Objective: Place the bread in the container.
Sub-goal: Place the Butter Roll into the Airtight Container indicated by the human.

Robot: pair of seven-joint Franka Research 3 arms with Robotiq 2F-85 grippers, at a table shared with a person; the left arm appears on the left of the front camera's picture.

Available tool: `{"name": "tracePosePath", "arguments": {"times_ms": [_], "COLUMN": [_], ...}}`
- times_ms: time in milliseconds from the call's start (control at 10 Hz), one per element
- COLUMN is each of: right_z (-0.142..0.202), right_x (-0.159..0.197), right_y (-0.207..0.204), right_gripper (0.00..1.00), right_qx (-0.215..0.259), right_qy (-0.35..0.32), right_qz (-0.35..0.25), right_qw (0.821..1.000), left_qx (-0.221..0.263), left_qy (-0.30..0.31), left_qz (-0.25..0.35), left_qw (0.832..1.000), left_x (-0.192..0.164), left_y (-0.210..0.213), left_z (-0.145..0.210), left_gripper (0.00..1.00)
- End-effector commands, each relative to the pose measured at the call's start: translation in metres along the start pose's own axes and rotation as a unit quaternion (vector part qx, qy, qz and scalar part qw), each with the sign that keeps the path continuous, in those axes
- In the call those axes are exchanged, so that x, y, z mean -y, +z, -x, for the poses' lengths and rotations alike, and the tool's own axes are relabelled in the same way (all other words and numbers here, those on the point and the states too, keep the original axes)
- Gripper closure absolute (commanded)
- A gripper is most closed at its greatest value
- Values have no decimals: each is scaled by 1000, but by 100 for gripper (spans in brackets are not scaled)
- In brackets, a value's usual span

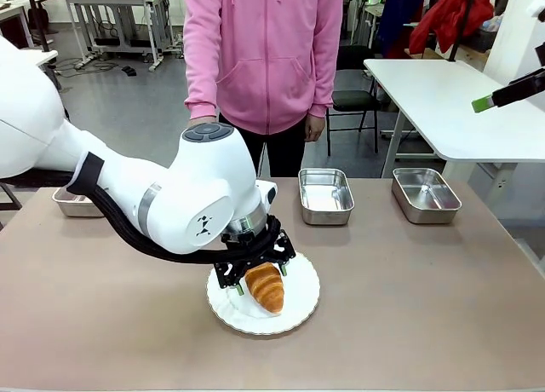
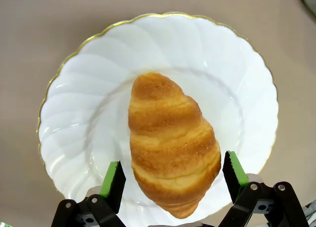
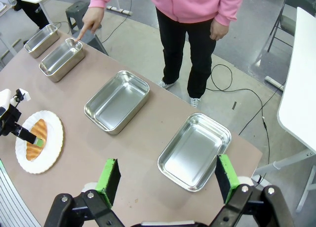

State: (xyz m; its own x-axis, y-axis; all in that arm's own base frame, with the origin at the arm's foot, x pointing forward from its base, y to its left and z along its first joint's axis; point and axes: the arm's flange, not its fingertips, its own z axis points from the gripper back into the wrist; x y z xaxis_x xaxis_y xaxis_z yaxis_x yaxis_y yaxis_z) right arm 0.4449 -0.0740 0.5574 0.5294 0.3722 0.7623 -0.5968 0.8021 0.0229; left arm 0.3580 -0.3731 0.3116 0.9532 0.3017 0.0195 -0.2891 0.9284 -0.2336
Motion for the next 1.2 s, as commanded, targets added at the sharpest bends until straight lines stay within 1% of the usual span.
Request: {"name": "tracePosePath", "arguments": {"times_ms": [0,200,300,400,500,600,700,800,900,1100], "right_z": [-1,-1,-1,-1,-1,-1,-1,-1,-1,-1], "right_x": [0,0,0,0,0,0,0,0,0,0], "right_y": [-1,-1,-1,-1,-1,-1,-1,-1,-1,-1], "right_gripper": [0,0,0,0,0,0,0,0,0,0], "right_qx": [8,8,8,8,8,8,8,8,8,8], "right_qy": [-1,-1,-1,-1,-1,-1,-1,-1,-1,-1], "right_qz": [-5,-5,-5,-5,-5,-5,-5,-5,-5,-5], "right_qw": [1000,1000,1000,1000,1000,1000,1000,1000,1000,1000], "left_qx": [-9,-15,-16,-16,-15,-14,-14,-45,-16,-16], "left_qy": [-17,-22,-25,-31,-34,-33,-45,-52,-31,-31], "left_qz": [-5,-5,-10,-19,-20,-22,-22,-29,-16,-16], "left_qw": [1000,1000,1000,999,999,999,999,997,999,999], "left_x": [6,7,7,7,8,8,9,6,5,5], "left_y": [-4,-8,-9,-8,-8,-8,-11,-13,-5,-5], "left_z": [-6,-8,-9,-10,-12,-13,-15,-12,-10,-10], "left_gripper": [0,0,12,20,32,40,52,52,52,52]}}
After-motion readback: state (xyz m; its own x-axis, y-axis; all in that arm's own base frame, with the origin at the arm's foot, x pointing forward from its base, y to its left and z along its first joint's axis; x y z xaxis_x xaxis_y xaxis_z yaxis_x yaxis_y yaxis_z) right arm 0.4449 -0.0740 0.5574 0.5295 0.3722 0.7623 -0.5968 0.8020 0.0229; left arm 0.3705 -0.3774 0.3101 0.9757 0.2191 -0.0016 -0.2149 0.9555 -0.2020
